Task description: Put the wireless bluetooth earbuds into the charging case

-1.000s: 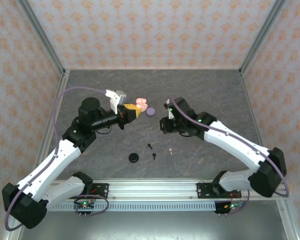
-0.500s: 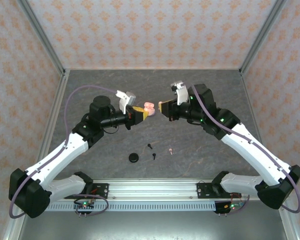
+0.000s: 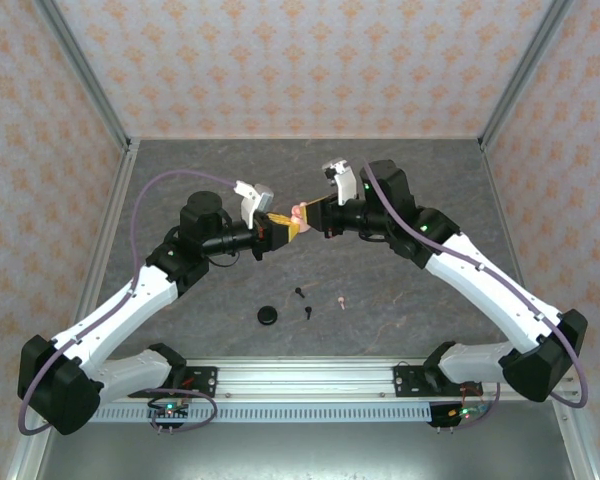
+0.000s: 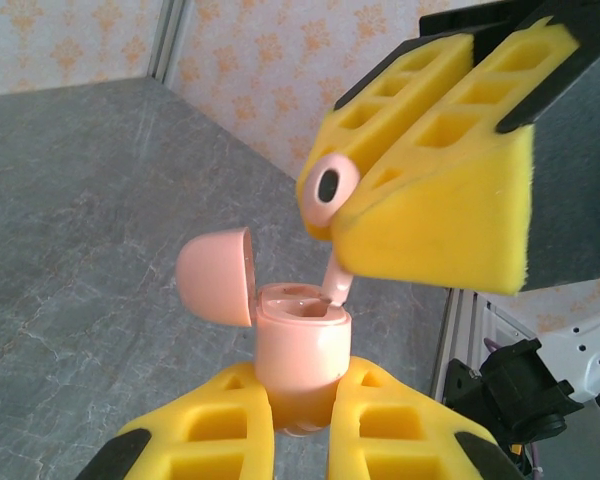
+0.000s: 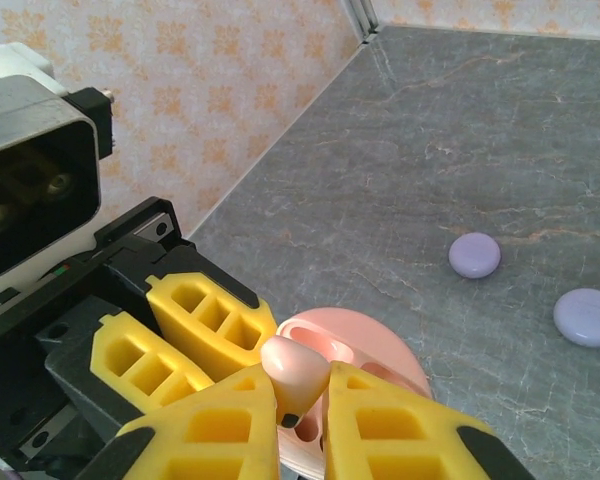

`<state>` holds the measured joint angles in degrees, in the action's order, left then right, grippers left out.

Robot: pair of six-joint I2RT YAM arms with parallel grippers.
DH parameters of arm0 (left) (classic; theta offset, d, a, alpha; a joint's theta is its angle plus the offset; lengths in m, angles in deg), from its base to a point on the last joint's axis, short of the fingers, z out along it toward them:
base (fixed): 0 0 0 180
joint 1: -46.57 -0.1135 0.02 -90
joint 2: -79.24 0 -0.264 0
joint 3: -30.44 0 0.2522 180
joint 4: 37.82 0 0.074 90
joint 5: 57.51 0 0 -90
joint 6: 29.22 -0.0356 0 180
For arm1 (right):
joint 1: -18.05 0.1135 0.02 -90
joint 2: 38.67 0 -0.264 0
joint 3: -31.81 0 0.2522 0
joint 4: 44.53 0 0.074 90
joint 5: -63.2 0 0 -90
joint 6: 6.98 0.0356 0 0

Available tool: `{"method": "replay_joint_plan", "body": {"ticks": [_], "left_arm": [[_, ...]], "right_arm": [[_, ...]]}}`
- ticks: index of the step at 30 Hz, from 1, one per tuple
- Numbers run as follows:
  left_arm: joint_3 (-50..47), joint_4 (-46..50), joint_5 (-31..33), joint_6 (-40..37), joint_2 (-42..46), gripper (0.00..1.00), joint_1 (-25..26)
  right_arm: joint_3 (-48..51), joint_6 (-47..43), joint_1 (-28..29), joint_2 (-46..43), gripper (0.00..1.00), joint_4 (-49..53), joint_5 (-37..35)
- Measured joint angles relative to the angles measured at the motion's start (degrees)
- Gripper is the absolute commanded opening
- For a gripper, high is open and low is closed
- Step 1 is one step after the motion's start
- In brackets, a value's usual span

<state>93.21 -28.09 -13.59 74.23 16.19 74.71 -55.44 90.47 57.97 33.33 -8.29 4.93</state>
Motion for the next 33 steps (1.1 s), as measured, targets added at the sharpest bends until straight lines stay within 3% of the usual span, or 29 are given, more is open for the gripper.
{"method": "replay_joint_plan", "body": {"ticks": [33], "left_arm": [[0.0, -0.2, 0.0, 0.1, 0.0, 0.06, 0.0]], "right_arm": [[1.0, -0.7, 0.0, 0.1, 0.15, 0.4, -0.5]]}}
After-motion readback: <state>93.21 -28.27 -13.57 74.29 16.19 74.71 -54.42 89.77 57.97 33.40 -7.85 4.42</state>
